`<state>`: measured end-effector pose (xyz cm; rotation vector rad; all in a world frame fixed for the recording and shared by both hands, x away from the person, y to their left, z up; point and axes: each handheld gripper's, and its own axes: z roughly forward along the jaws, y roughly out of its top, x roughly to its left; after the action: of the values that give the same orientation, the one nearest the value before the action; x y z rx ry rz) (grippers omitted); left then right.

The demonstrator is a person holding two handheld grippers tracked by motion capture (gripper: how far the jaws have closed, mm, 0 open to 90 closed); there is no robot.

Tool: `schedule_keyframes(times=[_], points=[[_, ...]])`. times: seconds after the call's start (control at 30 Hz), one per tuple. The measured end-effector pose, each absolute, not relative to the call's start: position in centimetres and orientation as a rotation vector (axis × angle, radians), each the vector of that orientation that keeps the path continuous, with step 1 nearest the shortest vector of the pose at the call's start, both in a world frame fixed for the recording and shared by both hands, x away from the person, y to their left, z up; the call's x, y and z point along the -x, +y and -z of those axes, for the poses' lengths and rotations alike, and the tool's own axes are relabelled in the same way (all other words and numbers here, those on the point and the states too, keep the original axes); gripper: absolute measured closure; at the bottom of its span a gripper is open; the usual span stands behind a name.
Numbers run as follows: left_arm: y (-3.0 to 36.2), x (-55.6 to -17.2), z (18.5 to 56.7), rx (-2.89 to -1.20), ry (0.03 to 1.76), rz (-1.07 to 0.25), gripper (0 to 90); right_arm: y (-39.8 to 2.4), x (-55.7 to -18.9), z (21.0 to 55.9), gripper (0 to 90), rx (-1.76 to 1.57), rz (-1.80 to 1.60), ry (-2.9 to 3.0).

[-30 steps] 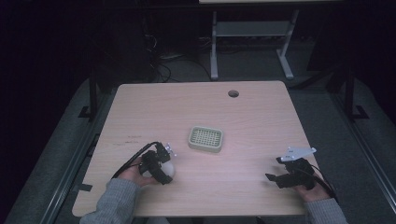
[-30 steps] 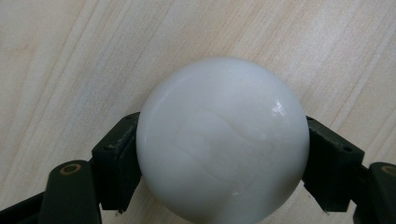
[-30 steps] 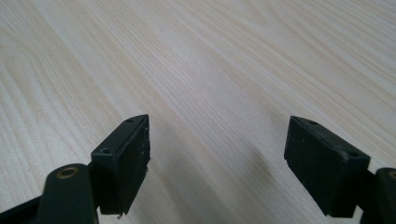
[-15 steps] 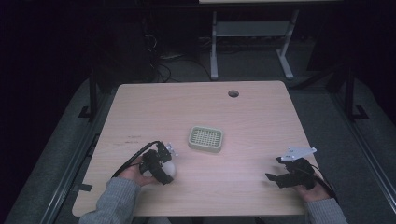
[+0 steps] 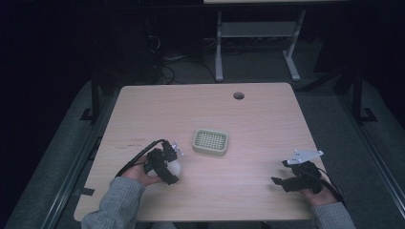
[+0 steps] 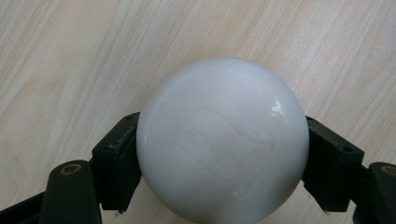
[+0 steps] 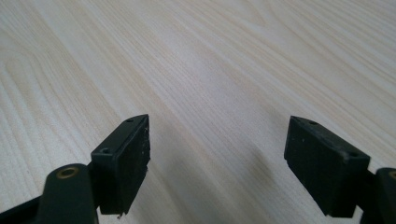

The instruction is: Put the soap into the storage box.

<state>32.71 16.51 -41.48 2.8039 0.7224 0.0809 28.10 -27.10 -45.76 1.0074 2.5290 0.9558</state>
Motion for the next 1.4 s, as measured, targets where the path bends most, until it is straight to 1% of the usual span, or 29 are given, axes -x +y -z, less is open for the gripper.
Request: schedule_keyframes(times=[0.57,1.4], points=[[15.0,-33.8,40.7,-2.820,0.686,-0.085,23.7,-27.0,-28.1,45.7,21.9,-1.010,-0.966,2.528],[12.0,-36.2,40.6,-2.844,0.651,-0.038,23.7,-26.9,-28.0,45.5,21.9,-1.009,-0.986,2.521]])
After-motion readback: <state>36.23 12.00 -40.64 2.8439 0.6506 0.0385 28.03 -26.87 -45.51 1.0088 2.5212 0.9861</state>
